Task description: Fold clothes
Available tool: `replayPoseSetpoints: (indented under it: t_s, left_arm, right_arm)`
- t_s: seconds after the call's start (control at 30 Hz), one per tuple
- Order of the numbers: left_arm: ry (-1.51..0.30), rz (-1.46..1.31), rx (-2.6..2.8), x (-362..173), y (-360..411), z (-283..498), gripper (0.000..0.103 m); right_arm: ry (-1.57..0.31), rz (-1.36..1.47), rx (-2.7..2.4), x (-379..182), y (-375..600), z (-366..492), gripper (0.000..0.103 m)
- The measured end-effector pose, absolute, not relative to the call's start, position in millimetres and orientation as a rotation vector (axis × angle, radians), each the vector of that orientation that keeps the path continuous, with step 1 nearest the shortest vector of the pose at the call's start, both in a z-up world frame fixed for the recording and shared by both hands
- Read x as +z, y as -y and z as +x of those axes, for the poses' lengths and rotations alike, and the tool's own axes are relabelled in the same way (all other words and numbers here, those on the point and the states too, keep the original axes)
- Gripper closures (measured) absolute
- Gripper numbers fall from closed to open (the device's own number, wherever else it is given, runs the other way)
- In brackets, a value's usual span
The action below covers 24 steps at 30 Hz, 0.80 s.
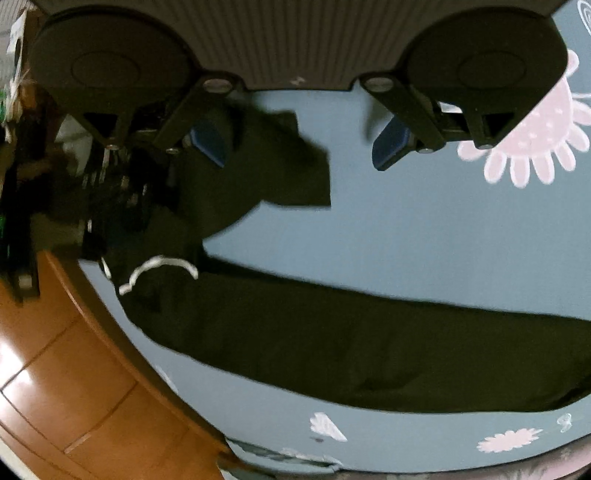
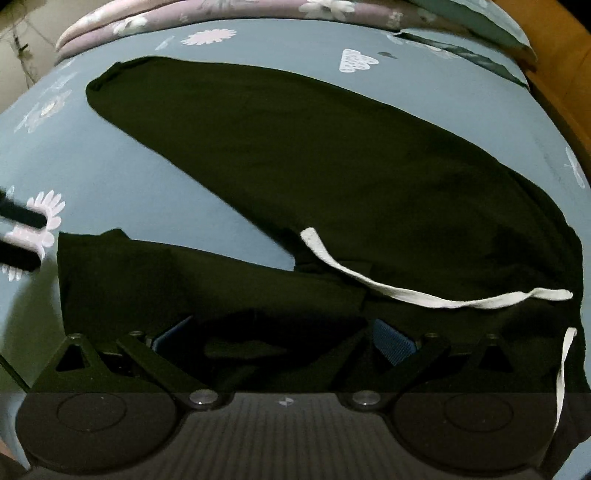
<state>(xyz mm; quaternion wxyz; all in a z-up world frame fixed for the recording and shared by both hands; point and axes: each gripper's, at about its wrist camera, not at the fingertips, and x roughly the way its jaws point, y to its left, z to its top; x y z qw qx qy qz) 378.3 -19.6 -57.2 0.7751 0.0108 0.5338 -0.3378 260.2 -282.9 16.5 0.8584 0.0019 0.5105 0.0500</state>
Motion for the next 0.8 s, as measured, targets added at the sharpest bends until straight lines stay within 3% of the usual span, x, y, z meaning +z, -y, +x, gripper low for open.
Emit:
replayPoseSetpoints:
  t_s: [0.43,0.63,0.8]
  left_arm:
    - [-1.128,0.021,-0.792,-97.9,56.7,388.5,0.020]
    - [-1.159,0.026,-0.765,-90.6,67.2,393.7,0.072]
    - [-1.216,-0.065,-0.683,-59.3,31.9,385.0,0.076]
  right_arm:
    - [-1.117,0.057,-0.006,10.3,303.3,256.8,0.000]
    - [-1.132,0.088,-0.013,17.5,303.0,247.0,0.000]
    - [-1.157,0.079,0.037,26.8,300.2,242.3,0.000]
